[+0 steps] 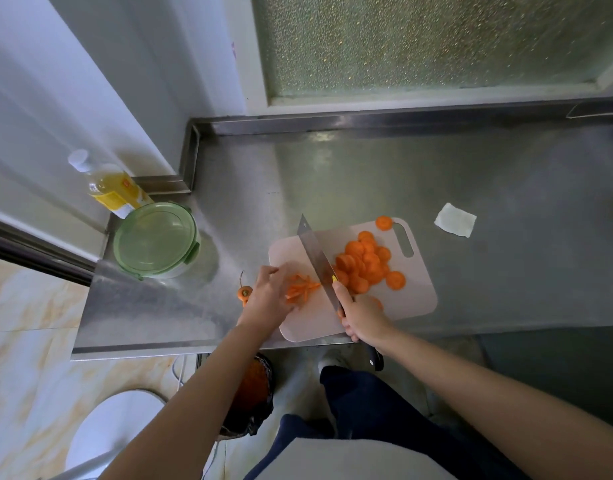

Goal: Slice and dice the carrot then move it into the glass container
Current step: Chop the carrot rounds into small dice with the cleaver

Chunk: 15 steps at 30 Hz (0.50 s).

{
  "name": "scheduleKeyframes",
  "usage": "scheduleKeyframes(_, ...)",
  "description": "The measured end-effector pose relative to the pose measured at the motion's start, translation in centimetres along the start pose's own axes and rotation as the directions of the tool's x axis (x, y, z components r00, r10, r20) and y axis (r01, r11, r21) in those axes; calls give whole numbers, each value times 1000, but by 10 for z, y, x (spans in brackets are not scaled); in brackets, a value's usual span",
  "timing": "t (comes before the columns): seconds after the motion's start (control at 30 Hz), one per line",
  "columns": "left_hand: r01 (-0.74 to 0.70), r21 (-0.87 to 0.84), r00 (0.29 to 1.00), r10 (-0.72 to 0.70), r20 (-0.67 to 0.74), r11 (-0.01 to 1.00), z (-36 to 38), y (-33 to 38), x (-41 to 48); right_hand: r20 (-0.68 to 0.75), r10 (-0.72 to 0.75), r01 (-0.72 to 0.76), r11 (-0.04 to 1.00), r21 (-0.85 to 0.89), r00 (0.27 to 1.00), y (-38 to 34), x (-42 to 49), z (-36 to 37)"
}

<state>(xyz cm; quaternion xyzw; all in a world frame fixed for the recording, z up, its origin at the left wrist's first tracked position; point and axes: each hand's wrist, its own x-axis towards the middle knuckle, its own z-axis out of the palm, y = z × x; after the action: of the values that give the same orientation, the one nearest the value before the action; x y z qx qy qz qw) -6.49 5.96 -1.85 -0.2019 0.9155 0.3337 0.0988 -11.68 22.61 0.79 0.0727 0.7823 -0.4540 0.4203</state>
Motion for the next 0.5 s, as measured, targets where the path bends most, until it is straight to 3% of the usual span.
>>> scheduleKeyframes(0.2, 66, -158, 997, -72, -33, 985, 6, 12, 0, -11, 5, -5, 999, 52, 1000, 3, -1, 4)
scheduleKeyframes(0.5, 25, -151, 996, -37, -81, 988, 11, 12, -6, -1, 14, -14, 999, 52, 1000, 1, -1, -1)
